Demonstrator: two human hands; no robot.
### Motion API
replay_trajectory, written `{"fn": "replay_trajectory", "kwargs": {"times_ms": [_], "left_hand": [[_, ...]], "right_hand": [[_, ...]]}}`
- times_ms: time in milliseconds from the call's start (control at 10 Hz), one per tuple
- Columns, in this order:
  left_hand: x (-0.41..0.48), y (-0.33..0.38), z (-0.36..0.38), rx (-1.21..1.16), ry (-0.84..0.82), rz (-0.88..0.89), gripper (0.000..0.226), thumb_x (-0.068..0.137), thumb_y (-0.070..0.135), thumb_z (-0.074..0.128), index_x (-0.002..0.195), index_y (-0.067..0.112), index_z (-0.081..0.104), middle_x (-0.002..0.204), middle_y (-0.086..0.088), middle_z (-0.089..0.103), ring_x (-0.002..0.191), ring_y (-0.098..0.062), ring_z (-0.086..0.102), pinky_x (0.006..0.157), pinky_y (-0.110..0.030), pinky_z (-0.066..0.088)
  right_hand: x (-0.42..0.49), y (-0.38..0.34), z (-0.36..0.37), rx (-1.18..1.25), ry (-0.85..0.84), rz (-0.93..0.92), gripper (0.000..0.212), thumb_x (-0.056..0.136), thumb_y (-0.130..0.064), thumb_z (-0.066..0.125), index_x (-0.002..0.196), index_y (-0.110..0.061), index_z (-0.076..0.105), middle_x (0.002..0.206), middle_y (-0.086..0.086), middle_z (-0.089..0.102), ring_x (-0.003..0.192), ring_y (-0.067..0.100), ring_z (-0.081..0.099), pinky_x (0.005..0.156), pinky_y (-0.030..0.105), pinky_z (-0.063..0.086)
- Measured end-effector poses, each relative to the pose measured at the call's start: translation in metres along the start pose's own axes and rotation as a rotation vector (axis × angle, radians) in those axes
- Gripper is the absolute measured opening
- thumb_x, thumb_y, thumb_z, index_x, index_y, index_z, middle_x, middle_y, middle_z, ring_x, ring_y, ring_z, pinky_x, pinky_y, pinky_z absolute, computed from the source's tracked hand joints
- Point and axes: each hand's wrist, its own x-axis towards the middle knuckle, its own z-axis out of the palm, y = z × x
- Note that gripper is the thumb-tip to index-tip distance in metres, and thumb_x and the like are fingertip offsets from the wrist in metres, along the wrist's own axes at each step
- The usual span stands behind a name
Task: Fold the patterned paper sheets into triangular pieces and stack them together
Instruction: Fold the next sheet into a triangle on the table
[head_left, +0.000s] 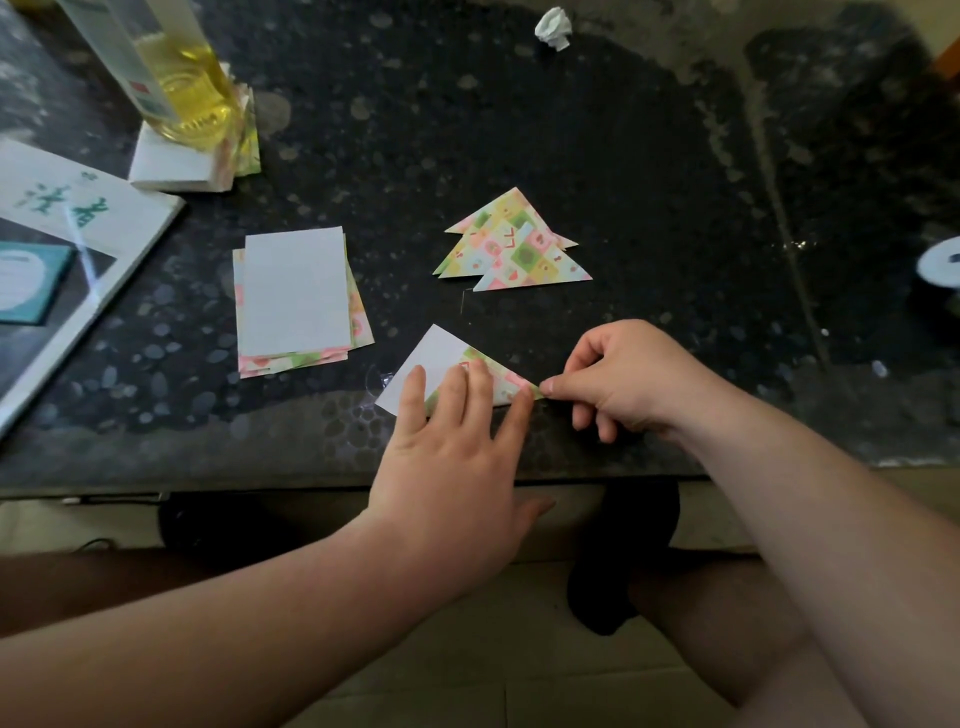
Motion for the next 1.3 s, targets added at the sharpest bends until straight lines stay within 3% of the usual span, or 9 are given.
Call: {"fn": "replay_trajectory", "kwargs": {"times_ms": [400,700,800,900,1000,1100,1200,1300], "left_hand": [[-0.003,0.000,0.011,-0.032,0.012,0.028,0.096,0.096,0.078,0.012,0.155,0.013,-0.027,0.161,-0.027,-0.031,0.151,-0.039,-0.029,0.123,-0.055,-0.017],[0.002,0.002,0.028,-0.068,0.077,0.074,0.106,0.092,0.082,0.005,0.158,0.000,-0.012,0.165,-0.020,-0.022,0.154,-0.034,-0.022,0.126,-0.051,-0.009],[0.004,-0.003,0.034,-0.072,0.073,0.101,0.107,0.093,0.082,0.013,0.159,-0.002,0.008,0.168,-0.021,-0.003,0.157,-0.035,-0.004,0.127,-0.051,0.004],[0.005,-0.007,0.037,-0.072,0.071,0.145,0.109,0.092,0.084,0.012,0.159,-0.001,0.010,0.169,-0.020,-0.001,0.158,-0.034,-0.002,0.128,-0.050,0.008],[0.004,-0.010,0.035,-0.088,0.064,0.160,0.112,0.088,0.089,0.008,0.159,0.003,-0.004,0.168,-0.017,-0.013,0.156,-0.033,-0.015,0.128,-0.049,0.002],[0.003,-0.009,0.033,-0.110,0.061,0.126,0.115,0.085,0.091,0.009,0.160,0.006,-0.005,0.168,-0.016,-0.014,0.156,-0.032,-0.016,0.128,-0.049,0.002],[-0.001,-0.009,0.034,-0.121,0.052,0.089,0.114,0.084,0.092,0.010,0.161,0.009,-0.005,0.168,-0.016,-0.015,0.156,-0.032,-0.017,0.128,-0.050,0.002],[-0.012,-0.013,0.036,-0.131,0.050,0.040,0.114,0.086,0.092,0.016,0.161,0.006,0.008,0.169,-0.016,-0.003,0.158,-0.031,-0.008,0.127,-0.048,0.006]], "right_hand": [[0.001,-0.002,0.000,-0.010,-0.005,0.007,0.021,0.090,-0.030,0.079,0.086,-0.014,0.065,0.058,0.004,0.071,0.035,0.012,0.054,0.040,0.021,0.034],[-0.001,0.000,0.001,-0.005,0.004,-0.012,0.021,0.090,-0.029,0.078,0.085,-0.013,0.065,0.057,0.003,0.071,0.035,0.012,0.054,0.041,0.021,0.036],[-0.001,0.000,0.001,-0.004,0.006,-0.019,0.021,0.090,-0.029,0.078,0.085,-0.013,0.065,0.056,0.003,0.070,0.034,0.011,0.054,0.041,0.021,0.035],[-0.001,0.000,0.001,-0.005,0.007,-0.023,0.021,0.090,-0.029,0.078,0.086,-0.013,0.065,0.056,0.003,0.071,0.035,0.011,0.054,0.042,0.022,0.036],[-0.001,0.001,0.001,-0.003,0.005,-0.026,0.021,0.090,-0.029,0.078,0.087,-0.013,0.065,0.056,0.002,0.071,0.035,0.011,0.054,0.042,0.022,0.037],[-0.001,0.001,0.001,-0.008,-0.001,-0.020,0.022,0.091,-0.029,0.078,0.087,-0.012,0.065,0.056,0.002,0.070,0.035,0.010,0.054,0.043,0.022,0.037],[-0.001,0.000,-0.001,-0.024,-0.015,-0.016,0.022,0.091,-0.031,0.077,0.087,-0.013,0.065,0.057,0.001,0.071,0.035,0.010,0.055,0.044,0.022,0.038],[-0.001,0.000,-0.002,-0.034,-0.025,-0.018,0.023,0.092,-0.031,0.077,0.086,-0.013,0.064,0.058,0.001,0.072,0.035,0.010,0.055,0.044,0.022,0.038]]}}
